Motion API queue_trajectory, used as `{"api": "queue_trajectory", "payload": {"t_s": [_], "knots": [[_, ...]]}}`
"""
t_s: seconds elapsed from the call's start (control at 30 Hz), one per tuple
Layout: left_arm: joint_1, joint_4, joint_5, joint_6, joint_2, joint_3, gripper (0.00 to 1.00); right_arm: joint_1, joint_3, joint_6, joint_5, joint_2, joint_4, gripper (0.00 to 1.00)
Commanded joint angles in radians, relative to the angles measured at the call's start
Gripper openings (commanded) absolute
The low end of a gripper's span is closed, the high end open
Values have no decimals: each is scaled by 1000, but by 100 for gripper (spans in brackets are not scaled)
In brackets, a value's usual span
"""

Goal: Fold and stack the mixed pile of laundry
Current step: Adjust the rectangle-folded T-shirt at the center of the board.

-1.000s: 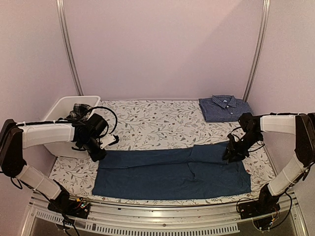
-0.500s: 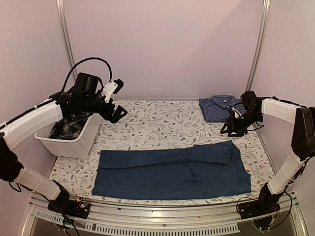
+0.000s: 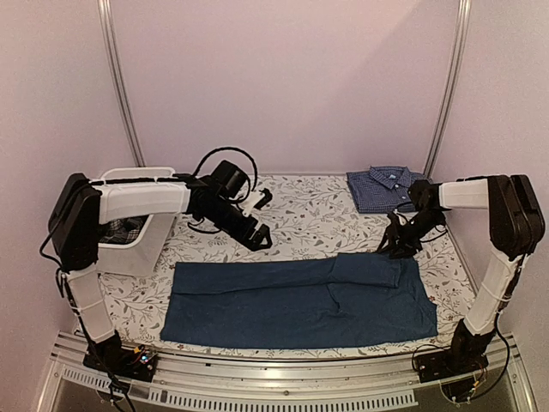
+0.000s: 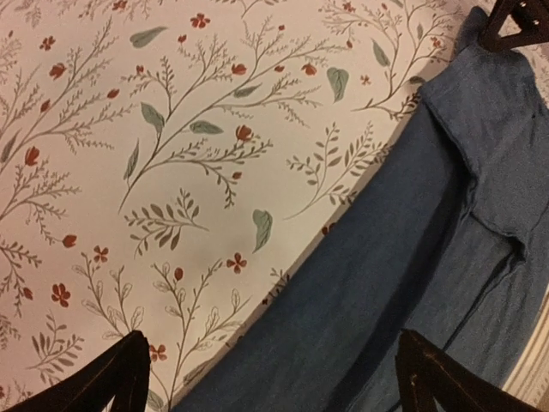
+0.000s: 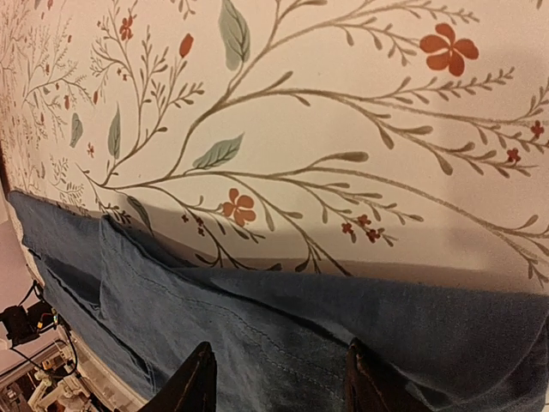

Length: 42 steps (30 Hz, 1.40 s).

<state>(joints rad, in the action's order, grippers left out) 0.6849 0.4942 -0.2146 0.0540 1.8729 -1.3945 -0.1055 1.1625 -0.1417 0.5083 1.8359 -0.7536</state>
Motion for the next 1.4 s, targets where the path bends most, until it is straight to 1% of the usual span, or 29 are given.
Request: {"api": "queue_trajectory", "payload": {"t_s": [0.0,0.17,0.23,0.3,0.5,0.6,0.67,0.77,0.87,0.97,1.03,1.1,1.23,1.37], "knots": [[-11,114,83,86,-61,92,100,2,-29,-4,-22,34,20,50],[-16,181,152,176,-151,263,96,3,-38,-9,-36,49,29,50],[-21,182,159,209,-155,305,94,6,-37,-12,-42,58,37,50],[-32,173,171,231,-133,317,92,12,-28,-16,-43,73,47,50],[-109,137,204,259,-14,252,86,41,59,4,-50,151,41,50],[-154,128,198,234,13,209,83,47,113,19,-38,172,20,49],[-166,149,208,204,3,171,83,46,126,22,-17,158,22,49],[-187,199,208,192,-48,146,83,48,122,14,-10,87,29,49],[-201,205,152,196,-104,154,83,48,120,11,-2,10,19,49],[-186,155,30,203,-117,128,82,47,115,20,10,-41,-6,49],[-152,116,-22,195,-91,82,81,48,101,24,31,-52,-26,49],[-113,110,-34,177,-38,10,81,49,69,29,48,-52,-22,49],[-59,136,-27,148,80,-124,80,48,47,23,67,-25,-20,54],[-22,150,-17,122,139,-189,80,47,57,15,61,4,-14,59]]}}
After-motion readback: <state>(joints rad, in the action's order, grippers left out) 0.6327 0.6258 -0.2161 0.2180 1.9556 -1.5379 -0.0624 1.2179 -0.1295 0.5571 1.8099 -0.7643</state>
